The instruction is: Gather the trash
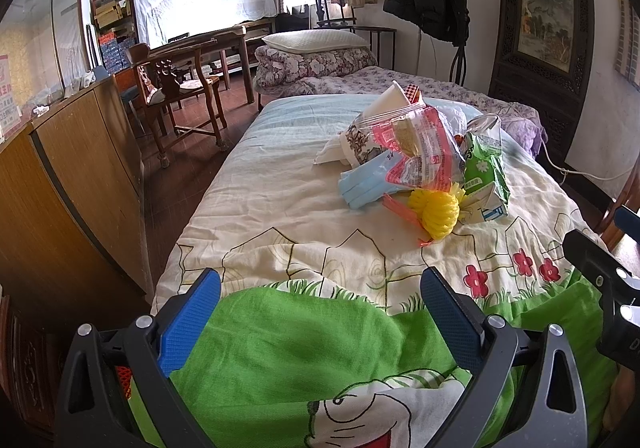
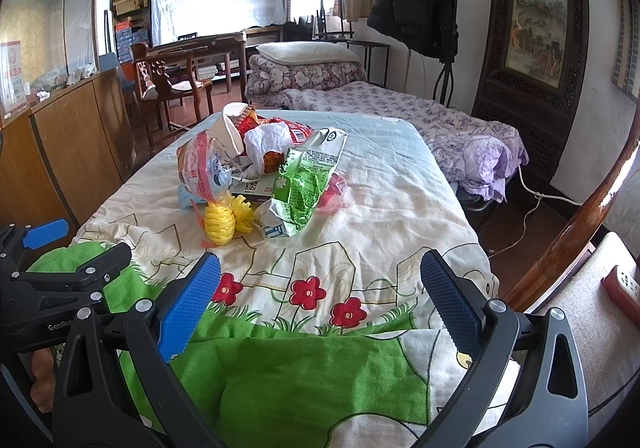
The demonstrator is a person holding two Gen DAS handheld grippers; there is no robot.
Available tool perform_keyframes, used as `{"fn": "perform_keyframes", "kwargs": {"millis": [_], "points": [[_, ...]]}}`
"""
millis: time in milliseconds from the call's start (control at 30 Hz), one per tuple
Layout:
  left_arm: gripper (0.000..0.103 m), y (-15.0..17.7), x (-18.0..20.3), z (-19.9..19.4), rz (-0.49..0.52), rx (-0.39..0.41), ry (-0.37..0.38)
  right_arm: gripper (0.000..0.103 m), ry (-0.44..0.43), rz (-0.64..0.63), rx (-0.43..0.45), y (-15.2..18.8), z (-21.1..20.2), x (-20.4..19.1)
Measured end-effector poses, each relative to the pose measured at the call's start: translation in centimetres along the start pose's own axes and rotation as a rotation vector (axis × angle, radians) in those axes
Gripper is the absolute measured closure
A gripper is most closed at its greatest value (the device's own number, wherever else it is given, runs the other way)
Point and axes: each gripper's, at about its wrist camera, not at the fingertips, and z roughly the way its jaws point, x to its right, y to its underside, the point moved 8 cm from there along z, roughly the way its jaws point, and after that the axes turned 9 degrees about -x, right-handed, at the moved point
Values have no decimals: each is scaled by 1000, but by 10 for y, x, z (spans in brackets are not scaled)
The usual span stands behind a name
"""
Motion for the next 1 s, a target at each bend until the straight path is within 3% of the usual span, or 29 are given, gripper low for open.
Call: {"fn": "perform_keyframes", "kwargs": {"millis": [433, 533, 633, 767, 900, 1000], "points": [[5, -7, 7, 24, -32, -105, 181, 7, -52, 94, 5, -3, 5, 18], [5, -18, 33, 32, 28, -95, 216, 7, -62, 154, 39, -5, 0, 28], [5, -31, 47, 37, 76, -53, 190, 7, -86, 208, 44, -6, 0, 38], [5, -59, 45, 43, 21, 0, 229, 7, -146, 299, 33, -6, 6, 52], [6, -83, 42, 59, -35, -26, 259, 7, -221, 399, -1, -5, 19, 60], [22, -85, 57, 56, 12, -24, 304, 7, -260, 431, -31, -5, 29, 57]]}}
